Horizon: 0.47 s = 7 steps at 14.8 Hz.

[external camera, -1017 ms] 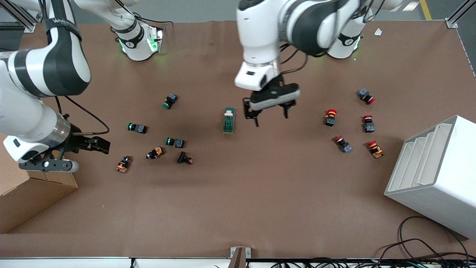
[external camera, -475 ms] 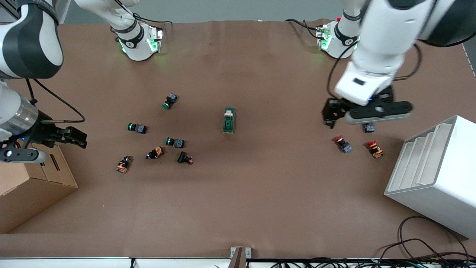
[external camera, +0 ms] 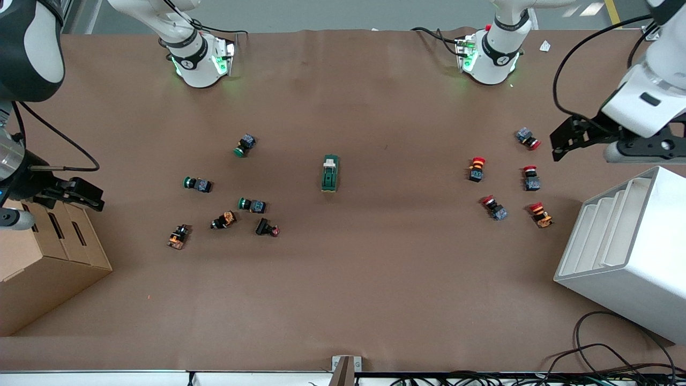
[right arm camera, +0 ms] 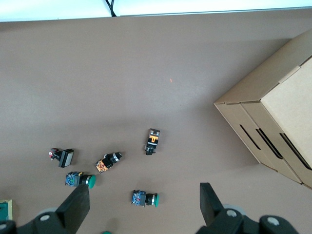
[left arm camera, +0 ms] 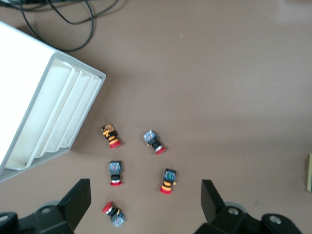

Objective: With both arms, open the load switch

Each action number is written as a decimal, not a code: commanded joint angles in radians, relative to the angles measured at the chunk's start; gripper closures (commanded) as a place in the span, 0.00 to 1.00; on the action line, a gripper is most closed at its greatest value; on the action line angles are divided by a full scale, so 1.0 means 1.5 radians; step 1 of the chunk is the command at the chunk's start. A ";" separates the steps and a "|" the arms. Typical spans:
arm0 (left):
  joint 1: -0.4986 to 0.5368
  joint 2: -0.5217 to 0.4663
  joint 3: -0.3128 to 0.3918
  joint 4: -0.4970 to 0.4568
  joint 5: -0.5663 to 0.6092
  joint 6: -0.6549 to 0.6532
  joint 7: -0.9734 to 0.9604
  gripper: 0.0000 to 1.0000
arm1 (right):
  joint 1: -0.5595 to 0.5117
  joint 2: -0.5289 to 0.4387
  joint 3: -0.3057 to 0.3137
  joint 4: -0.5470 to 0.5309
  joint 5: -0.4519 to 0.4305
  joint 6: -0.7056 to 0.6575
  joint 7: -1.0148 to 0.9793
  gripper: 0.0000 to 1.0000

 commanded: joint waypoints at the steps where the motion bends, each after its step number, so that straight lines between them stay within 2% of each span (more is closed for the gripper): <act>1: 0.023 -0.065 0.001 -0.075 -0.025 0.000 0.046 0.00 | -0.016 -0.020 0.015 0.000 -0.002 -0.026 -0.005 0.00; 4: 0.025 -0.107 0.001 -0.117 -0.029 -0.003 0.048 0.00 | -0.014 -0.033 0.020 0.000 -0.001 -0.099 -0.002 0.00; 7: 0.019 -0.111 0.003 -0.118 -0.047 -0.013 0.049 0.00 | -0.015 -0.055 0.017 -0.006 -0.001 -0.104 -0.002 0.00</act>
